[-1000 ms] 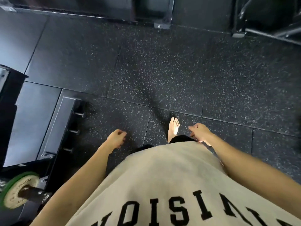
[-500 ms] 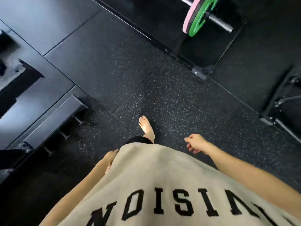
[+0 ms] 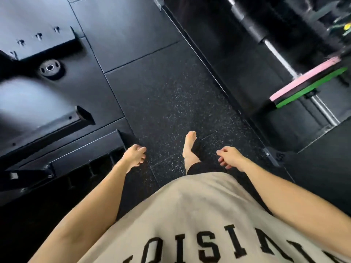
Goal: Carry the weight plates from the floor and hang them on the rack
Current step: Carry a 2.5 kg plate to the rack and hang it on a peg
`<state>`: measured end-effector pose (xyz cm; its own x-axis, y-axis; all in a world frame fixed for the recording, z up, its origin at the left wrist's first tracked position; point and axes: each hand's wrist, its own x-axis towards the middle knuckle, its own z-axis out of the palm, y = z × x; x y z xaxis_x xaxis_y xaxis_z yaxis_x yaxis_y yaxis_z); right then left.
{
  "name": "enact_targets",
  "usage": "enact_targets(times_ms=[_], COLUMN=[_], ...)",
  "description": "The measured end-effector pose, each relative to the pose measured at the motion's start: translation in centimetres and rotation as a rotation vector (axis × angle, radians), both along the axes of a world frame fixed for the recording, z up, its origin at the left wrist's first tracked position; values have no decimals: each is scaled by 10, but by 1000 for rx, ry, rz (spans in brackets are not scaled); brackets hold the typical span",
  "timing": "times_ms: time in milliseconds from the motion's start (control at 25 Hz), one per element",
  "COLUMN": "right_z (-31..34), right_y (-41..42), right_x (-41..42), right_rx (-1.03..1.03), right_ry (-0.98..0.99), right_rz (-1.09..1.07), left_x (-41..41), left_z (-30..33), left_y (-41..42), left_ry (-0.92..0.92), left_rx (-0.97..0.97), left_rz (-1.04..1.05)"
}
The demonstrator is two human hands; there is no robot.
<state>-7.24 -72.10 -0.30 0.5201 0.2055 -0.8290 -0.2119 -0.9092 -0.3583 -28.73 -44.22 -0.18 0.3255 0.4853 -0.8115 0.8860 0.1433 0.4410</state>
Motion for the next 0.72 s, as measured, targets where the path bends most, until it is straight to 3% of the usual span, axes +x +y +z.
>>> enact_targets(times_ms=[240, 440, 520, 720], right_z=[-6, 6, 2, -11], right_y=[162, 331, 404, 571], right_x=[135, 228, 250, 276], right_rx=[-68, -60, -55, -53], right_ry=[57, 37, 24, 9], right_rz=[244, 522, 627, 775], left_x=[45, 98, 116, 143], left_z=[-13, -7, -11, -30], left_y=[72, 172, 206, 322], left_ry=[218, 120, 117, 144], left_rx=[-137, 10, -25, -95], left_rz=[83, 516, 594, 552])
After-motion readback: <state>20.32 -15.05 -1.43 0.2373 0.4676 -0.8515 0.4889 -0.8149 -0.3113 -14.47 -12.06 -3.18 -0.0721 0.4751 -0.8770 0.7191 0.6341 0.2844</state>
